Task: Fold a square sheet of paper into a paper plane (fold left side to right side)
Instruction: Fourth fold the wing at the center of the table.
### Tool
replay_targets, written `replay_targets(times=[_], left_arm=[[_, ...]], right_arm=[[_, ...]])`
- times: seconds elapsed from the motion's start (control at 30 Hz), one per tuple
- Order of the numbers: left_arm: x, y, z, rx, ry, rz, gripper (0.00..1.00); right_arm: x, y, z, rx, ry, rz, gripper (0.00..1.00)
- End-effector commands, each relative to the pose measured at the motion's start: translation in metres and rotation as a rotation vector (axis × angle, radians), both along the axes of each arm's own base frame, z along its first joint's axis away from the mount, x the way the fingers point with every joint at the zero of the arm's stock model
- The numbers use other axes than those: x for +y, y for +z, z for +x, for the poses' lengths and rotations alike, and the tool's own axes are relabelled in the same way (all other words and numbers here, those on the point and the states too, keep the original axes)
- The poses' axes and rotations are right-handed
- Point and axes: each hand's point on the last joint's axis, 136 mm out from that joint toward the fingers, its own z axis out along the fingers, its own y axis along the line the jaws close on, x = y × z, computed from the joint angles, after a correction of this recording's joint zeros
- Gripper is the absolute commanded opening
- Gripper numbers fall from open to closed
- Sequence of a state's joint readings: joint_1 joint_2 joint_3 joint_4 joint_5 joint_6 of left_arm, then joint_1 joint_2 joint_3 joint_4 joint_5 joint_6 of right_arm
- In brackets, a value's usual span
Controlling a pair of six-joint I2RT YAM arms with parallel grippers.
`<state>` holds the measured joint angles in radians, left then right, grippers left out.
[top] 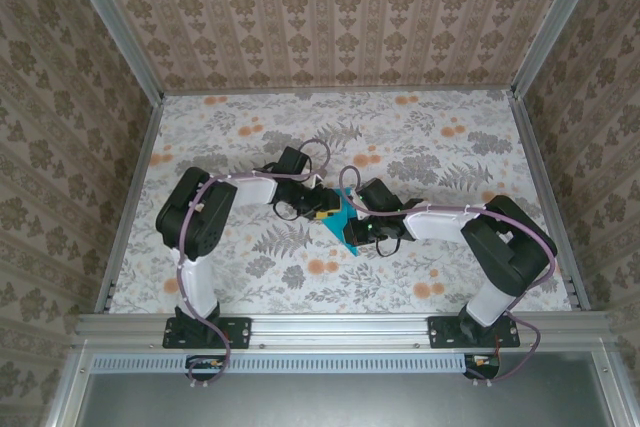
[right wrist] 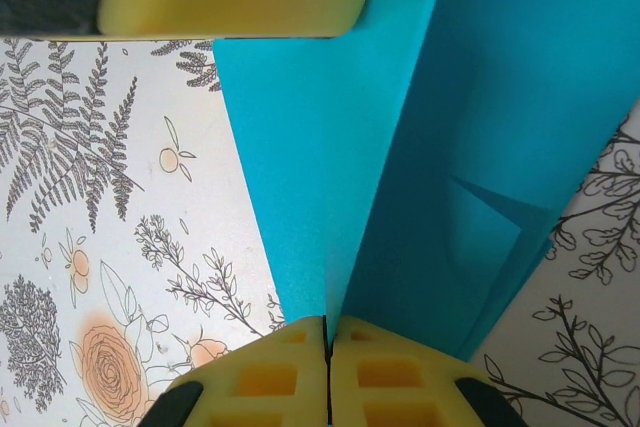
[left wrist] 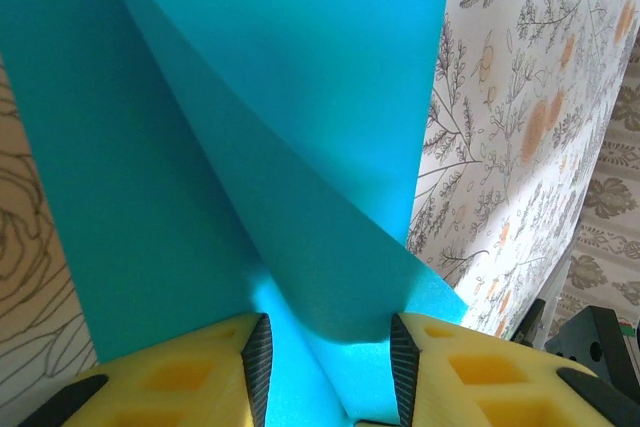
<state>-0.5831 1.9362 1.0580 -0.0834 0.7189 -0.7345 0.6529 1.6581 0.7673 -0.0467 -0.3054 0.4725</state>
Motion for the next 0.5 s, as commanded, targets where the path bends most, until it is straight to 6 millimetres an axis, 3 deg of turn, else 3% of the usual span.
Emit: replay_targets(times=[0.0, 0.2, 0.47], left_arm=[[0.002, -0.012, -0.004, 0.043, 0.007, 0.046, 0.39], [0.007, -0.019, -0.006, 0.055, 0.011, 0.08, 0.39], [0.009, -0.02, -0.006, 0.055, 0.013, 0.089, 0.39]], right_arm=[[0.003, -0.001, 0.001, 0.018, 0.0, 0.018, 0.09], [0.002, 0.004, 0.003, 0.011, -0.006, 0.029, 0.17], [-0.006, 0.038, 0.013, -0.05, -0.044, 0.127, 0.37]])
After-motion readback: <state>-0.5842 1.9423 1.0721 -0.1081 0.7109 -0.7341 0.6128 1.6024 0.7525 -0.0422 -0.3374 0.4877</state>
